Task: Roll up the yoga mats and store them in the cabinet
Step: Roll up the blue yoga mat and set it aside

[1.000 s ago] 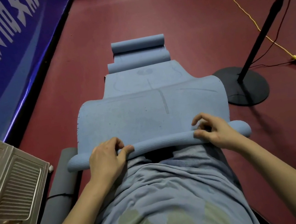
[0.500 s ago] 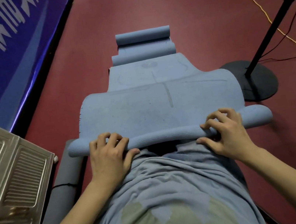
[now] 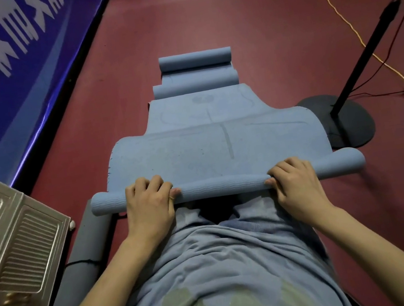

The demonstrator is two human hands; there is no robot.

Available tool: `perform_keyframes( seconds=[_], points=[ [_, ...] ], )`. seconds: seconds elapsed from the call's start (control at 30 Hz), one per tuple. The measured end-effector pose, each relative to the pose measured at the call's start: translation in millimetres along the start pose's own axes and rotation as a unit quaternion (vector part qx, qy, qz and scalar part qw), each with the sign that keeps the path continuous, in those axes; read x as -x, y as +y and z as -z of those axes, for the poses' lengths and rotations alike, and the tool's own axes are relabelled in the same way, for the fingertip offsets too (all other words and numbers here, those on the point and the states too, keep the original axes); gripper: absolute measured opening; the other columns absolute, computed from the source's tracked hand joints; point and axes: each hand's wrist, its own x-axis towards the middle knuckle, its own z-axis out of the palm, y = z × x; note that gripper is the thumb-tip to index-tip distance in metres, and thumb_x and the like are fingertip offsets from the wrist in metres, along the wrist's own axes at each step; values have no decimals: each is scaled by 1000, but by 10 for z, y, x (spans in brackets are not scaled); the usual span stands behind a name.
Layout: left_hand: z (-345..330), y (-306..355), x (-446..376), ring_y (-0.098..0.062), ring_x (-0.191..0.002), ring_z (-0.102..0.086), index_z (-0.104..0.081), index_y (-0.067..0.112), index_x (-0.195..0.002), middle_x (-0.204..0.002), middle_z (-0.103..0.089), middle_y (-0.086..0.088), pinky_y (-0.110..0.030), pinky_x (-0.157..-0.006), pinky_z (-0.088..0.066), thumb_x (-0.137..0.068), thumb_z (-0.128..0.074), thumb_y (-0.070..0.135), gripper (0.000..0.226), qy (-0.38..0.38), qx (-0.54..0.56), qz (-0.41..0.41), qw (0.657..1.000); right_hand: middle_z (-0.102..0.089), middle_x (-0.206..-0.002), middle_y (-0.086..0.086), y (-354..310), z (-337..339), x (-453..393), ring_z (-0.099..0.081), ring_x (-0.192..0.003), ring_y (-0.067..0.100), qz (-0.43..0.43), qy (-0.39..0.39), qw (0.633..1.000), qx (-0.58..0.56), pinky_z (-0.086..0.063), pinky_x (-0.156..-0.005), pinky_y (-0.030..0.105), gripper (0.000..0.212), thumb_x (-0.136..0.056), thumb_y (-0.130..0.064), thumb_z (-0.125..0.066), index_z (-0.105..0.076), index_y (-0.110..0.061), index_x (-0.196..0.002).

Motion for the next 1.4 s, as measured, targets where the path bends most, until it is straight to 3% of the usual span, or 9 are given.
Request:
perform_keyframes(
  seconds=[0.17,0.3,0.47,0.6,0.77,0.9,1.03,1.17,1.4],
  points=[
    [96,-120,-177,-30,-75,-56,-70,18,-72,-70,-63,1,-38,-69,-32,-97,-32,47,55,-109,29,-9,994,-58,-77,-4,49,20,-39,-47,-79,25,-14,-20,998,-57,-23,-71,35,31,-97,-33,-40,-59,-16,-80],
    [283,-106,-183,-32,-87,-60,-76,19,-81,-79,-71,-4,-40,-74,-36,-92,-16,58,73,-168,48,0,985,-47,-73,-12,51,99,26,-46,-77,23,0,-44,995,-95,-27,-70,36,33,-98,-37,-38,-57,-19,-79],
    [312,1,18,-35,-80,-60,-69,22,-89,-76,-65,-8,-37,-67,-31,-101,-39,50,43,-130,113,68,983,-53,-76,-8,65,74,161,-49,-76,22,-47,-47,989,-136,-25,-71,32,22,-93,-40,-45,-59,-23,-90],
    [239,-45,-108,-26,-78,-57,-47,32,-97,-76,-62,2,-38,-62,-35,-100,-48,53,22,-186,132,93,969,-52,-73,-6,48,70,69,-43,-71,17,-47,-56,984,-160,-28,-69,34,11,-90,-40,-54,-54,-29,-92],
    [204,31,-140,-24,-82,-51,-59,23,-84,-75,-51,9,-36,-72,-30,-95,-68,41,23,-117,129,85,981,-57,-74,-8,103,107,9,-47,-75,18,-29,-75,985,-150,-37,-69,37,22,-92,-47,-55,-46,-33,-78],
    [140,-16,-23,-29,-76,-55,-66,20,-79,-74,-55,4,-36,-70,-34,-88,-78,37,24,-84,116,46,989,-57,-76,-11,13,133,100,-47,-77,20,-1,-43,991,-127,-41,-70,43,23,-93,-40,-56,-48,-25,-77],
    [166,63,136,-27,-85,-56,-70,24,-74,-83,-63,6,-40,-78,-33,-90,-68,46,27,-45,37,28,998,-65,-96,-7,-79,171,205,-51,-92,24,24,-15,995,-92,-44,-77,45,27,-87,-42,-66,-58,-19,-79],
    [238,115,277,-27,-91,-57,-71,25,-70,-88,-65,8,-44,-87,-32,-92,-55,49,36,-7,-4,3,1000,-66,-99,-7,-130,187,284,-52,-97,26,41,1,997,-72,-42,-76,42,38,-75,-49,-80,-56,-19,-73],
    [305,92,355,-34,-118,-58,-71,24,-81,-99,-68,8,-56,-105,-31,-81,-68,66,42,-38,-3,-13,999,-68,-102,-9,-143,113,214,-51,-105,31,21,39,999,-30,-27,-80,36,27,-80,-40,-71,-60,-16,-73]
  ],
)
